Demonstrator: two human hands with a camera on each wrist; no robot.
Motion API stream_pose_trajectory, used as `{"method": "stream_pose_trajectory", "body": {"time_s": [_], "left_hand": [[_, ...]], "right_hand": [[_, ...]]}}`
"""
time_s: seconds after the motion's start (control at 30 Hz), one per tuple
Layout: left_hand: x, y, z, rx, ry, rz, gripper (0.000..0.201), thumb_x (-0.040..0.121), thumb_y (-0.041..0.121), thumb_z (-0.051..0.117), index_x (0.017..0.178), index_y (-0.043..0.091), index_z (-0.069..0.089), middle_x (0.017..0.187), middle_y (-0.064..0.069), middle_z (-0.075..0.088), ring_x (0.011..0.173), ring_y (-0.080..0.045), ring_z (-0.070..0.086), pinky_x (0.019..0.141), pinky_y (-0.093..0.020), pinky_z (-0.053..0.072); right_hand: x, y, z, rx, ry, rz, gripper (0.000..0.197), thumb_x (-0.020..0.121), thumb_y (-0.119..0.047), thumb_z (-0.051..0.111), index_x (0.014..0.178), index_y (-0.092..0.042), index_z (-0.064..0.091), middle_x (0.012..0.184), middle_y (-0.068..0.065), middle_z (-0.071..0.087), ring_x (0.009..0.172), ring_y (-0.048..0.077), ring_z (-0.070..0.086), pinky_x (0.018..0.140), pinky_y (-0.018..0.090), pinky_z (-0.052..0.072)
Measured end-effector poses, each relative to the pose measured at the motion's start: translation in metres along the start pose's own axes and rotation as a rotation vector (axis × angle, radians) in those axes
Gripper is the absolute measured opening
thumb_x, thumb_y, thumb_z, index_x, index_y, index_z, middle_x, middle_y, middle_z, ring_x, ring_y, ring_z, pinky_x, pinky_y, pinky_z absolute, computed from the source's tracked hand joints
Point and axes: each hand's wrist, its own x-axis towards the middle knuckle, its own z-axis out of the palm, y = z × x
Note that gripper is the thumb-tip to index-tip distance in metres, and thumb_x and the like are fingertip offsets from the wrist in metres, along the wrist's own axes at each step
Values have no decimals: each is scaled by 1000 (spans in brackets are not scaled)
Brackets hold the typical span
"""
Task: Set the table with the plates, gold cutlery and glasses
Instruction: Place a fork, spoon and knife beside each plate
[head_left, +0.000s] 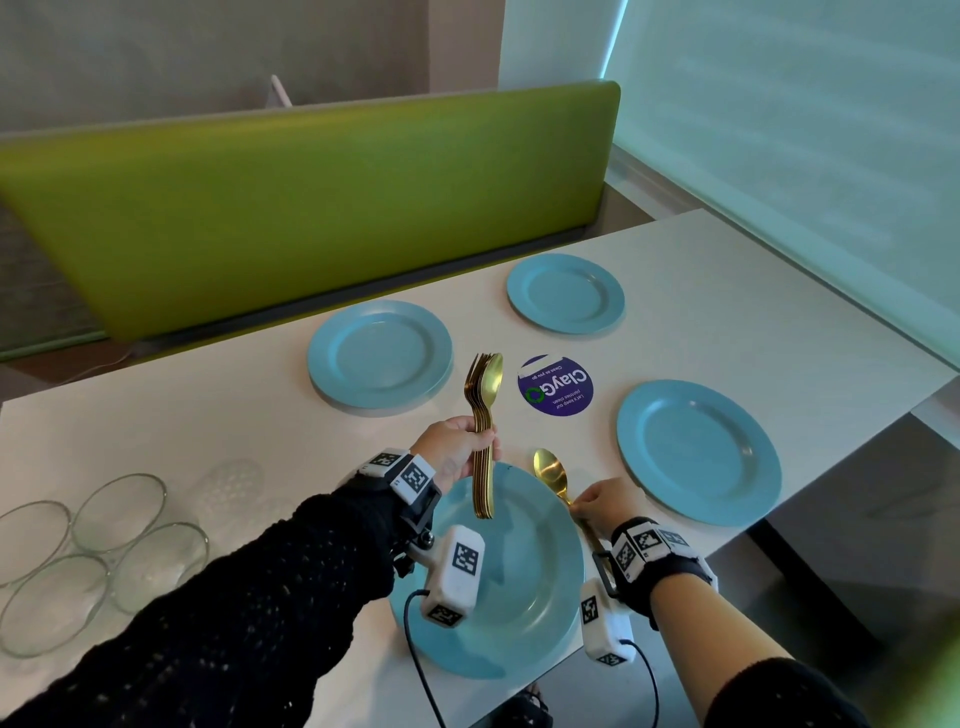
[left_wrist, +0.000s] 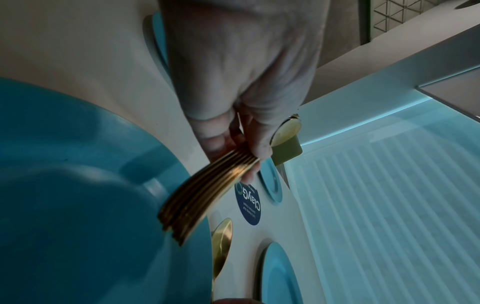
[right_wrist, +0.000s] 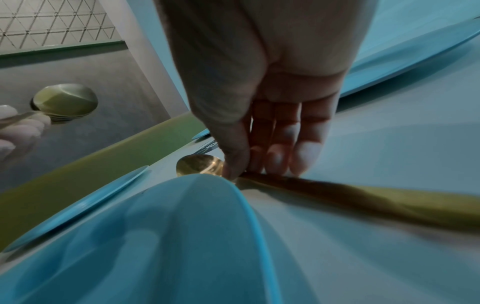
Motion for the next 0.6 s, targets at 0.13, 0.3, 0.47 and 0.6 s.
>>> {"method": "stream_pose_trajectory", "body": {"time_s": [0.13, 0.3, 0.47, 0.6], "left_hand": [[2, 0, 0, 2, -3, 2, 15, 93, -1, 51, 83, 8, 57, 76, -7, 58, 69, -17, 59, 61, -21, 53], [4, 2, 6, 6, -28, -4, 13, 92, -1, 52, 83, 7, 58, 76, -7, 59, 69, -17, 60, 59, -20, 54], [9, 9, 27, -8, -94, -15, 12, 93, -1, 50, 85, 5, 57, 77, -8, 60, 63, -15, 62, 53, -19, 57], [17, 19, 52, 27, -183, -2, 14, 93, -3, 48, 87, 5, 58, 77, -8, 60, 51, -10, 64, 56, -20, 56]], "right_hand": [[0, 2, -1, 16, -16, 4, 8, 76, -16, 67, 69, -18, 69, 76, 2, 66, 70, 15, 57, 67, 23, 49], [4, -7, -16, 100, 57, -70, 19, 86, -29, 63, 71, -19, 62, 85, 5, 69, 75, 19, 57, 74, 29, 49], [2, -46, -44, 400, 65, -193, 18, 91, -26, 59, 86, -11, 68, 68, 0, 63, 56, 15, 56, 60, 29, 52], [1, -65, -68, 442, 15, -293, 18, 93, -27, 56, 88, -13, 67, 68, -2, 62, 57, 13, 56, 55, 23, 49]]}}
